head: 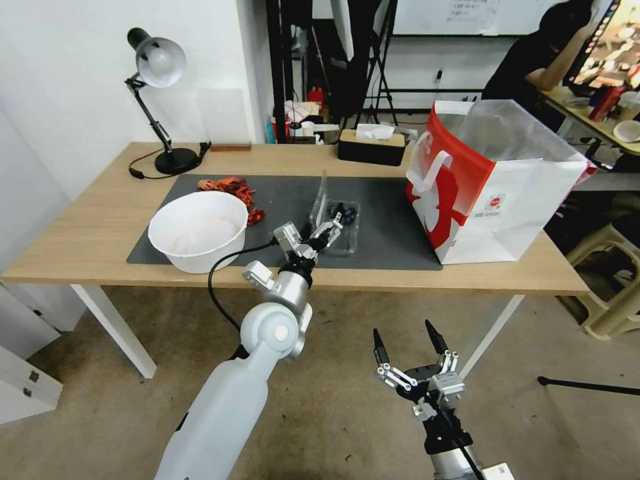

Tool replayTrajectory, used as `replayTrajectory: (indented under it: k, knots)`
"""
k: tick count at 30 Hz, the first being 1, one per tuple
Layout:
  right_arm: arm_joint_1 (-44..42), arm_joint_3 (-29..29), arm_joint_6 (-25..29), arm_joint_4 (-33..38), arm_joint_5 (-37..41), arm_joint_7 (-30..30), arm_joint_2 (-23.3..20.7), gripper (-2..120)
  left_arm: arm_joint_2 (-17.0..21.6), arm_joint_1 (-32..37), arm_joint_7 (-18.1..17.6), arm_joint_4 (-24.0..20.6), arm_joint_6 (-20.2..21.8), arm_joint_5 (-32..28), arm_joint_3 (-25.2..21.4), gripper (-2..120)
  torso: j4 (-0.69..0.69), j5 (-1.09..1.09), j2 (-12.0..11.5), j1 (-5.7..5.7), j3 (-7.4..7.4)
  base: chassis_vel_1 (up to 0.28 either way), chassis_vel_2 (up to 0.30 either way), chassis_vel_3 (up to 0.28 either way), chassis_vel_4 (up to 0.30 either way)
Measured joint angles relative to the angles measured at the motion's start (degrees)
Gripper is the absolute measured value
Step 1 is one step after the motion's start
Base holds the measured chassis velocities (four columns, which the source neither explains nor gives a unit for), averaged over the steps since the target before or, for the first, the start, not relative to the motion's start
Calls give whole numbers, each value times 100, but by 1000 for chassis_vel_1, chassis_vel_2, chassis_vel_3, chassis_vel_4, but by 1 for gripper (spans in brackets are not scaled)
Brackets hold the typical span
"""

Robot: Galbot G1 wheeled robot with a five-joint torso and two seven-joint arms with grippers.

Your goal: Close the takeout container lid, then place the container into the takeout bag.

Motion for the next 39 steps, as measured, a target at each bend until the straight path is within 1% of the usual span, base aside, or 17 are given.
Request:
replayTrajectory:
  k: [6, 9, 10, 12, 14, 17, 20, 21, 23, 25, 28, 29, 31, 34, 36, 37, 39]
  knots:
    - [-2, 15, 2, -13, -1, 5, 17, 100, 24, -171, 117, 97, 67, -85, 119, 100, 0, 0, 0, 0, 0, 0, 0, 0, 0]
    - [0, 14, 2, -22, -16, 6, 44, 100, 27, -284, 94, 97, 227, -541, 195, 100, 0, 0, 0, 0, 0, 0, 0, 0, 0]
    - [0, 14, 2, -22, -16, 6, 44, 100, 27, -284, 94, 97, 227, -541, 195, 100, 0, 0, 0, 0, 0, 0, 0, 0, 0]
    - [0, 12, 2, -25, -33, 7, 62, 100, 21, -366, -55, 96, 326, -939, 244, 100, 0, 0, 0, 0, 0, 0, 0, 0, 0]
    - [-1, 12, 2, -26, -36, 7, 67, 100, 14, -385, -111, 96, 354, -1042, 258, 100, 0, 0, 0, 0, 0, 0, 0, 0, 0]
    - [-4, 13, 4, -29, -44, 7, 72, 100, -23, -466, -357, 108, 454, -1296, 308, 99, 0, 1, 0, 0, 0, 0, 0, 0, 0]
    - [-5, 27, 9, -32, -46, 10, 78, 100, -99, -613, -838, 173, 642, -1503, 385, 91, 0, 1, 0, 0, 0, 0, 0, 0, 0]
    - [-5, 27, 9, -32, -46, 10, 78, 100, -99, -613, -838, 173, 642, -1503, 385, 91, 0, 1, 0, 0, 0, 0, 0, 0, 0]
    - [-6, 30, 11, -32, -45, 11, 88, 100, -150, -706, -1203, 192, 775, -1537, 413, 79, 0, 0, 0, 0, 0, 0, 0, 0, 0]
    - [-5, 30, 12, -33, -46, 11, 93, 100, -162, -730, -1300, 196, 806, -1539, 419, 75, 0, 1, 0, 0, 0, 0, 0, 0, 0]
    - [3, 30, 17, -48, -45, 12, 105, 100, -168, -805, -1729, 219, 1026, -1519, 441, 61, 0, 0, 0, 0, 0, 0, 0, 0, 0]
    - [3, 30, 17, -48, -45, 12, 105, 100, -168, -805, -1729, 219, 1026, -1519, 441, 61, 0, 0, 0, 0, 0, 0, 0, 0, 0]
    - [9, 23, 18, -53, -38, 12, 109, 100, -156, -826, -1939, 236, 1124, -1528, 447, 51, 0, 0, 0, 0, 0, 0, 0, 0, 0]
    - [17, 22, 18, -59, -36, 12, 109, 100, -144, -833, -2007, 242, 1162, -1541, 448, 42, 0, 0, 0, 0, 0, 0, 0, 0, 0]
    - [29, 20, 16, -64, -32, 12, 105, 100, -139, -848, -2122, 238, 1262, -1559, 443, 31, 0, 0, 0, 0, 0, 0, 0, 0, 0]
    - [29, 20, 16, -64, -32, 12, 105, 100, -139, -848, -2122, 238, 1262, -1559, 443, 31, 0, 0, 0, 0, 0, 0, 0, 0, 0]
    - [48, 18, -11, -61, -17, 12, 98, 100, -133, -859, -2233, 215, 1378, -1568, 440, 21, 0, 0, 0, 0, 0, 0, 0, 0, 0]
